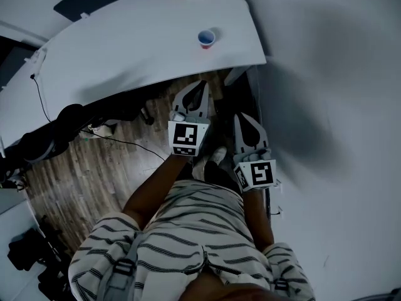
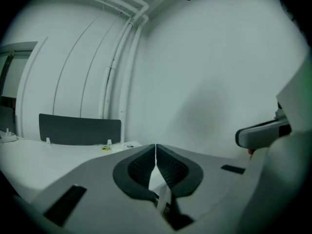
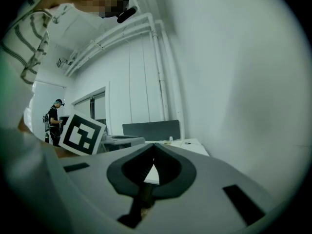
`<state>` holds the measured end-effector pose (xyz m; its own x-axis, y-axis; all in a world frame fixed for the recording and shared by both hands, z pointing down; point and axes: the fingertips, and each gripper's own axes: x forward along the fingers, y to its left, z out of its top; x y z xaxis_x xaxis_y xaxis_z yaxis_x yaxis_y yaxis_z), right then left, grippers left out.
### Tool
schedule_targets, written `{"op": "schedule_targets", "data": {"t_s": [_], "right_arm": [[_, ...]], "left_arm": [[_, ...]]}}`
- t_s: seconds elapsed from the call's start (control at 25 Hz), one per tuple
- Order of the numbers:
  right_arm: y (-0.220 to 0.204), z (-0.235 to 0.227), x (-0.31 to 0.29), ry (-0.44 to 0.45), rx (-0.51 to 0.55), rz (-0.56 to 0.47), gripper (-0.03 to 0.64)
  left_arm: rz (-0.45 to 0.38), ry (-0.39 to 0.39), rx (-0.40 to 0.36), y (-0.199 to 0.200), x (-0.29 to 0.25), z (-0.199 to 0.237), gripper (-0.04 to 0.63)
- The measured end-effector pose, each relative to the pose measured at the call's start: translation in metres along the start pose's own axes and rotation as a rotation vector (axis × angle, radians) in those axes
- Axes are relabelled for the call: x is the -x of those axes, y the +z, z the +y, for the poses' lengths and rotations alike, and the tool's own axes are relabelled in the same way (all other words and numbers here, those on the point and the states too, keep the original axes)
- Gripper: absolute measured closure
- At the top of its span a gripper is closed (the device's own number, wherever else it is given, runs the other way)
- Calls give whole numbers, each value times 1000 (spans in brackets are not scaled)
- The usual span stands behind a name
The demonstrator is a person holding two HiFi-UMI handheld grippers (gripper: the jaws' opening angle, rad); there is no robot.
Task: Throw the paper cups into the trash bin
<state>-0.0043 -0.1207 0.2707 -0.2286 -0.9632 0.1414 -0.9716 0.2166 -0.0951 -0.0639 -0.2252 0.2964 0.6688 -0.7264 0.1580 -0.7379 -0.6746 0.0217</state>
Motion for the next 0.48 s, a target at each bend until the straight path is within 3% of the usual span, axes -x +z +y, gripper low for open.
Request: {"op": "schedule_targets", "data": {"t_s": [0.48], "right_arm": [[-25,-18,-22,3,-19,46,607]], "left_arm": [[47,35,61,-47,-55,25,560]]}}
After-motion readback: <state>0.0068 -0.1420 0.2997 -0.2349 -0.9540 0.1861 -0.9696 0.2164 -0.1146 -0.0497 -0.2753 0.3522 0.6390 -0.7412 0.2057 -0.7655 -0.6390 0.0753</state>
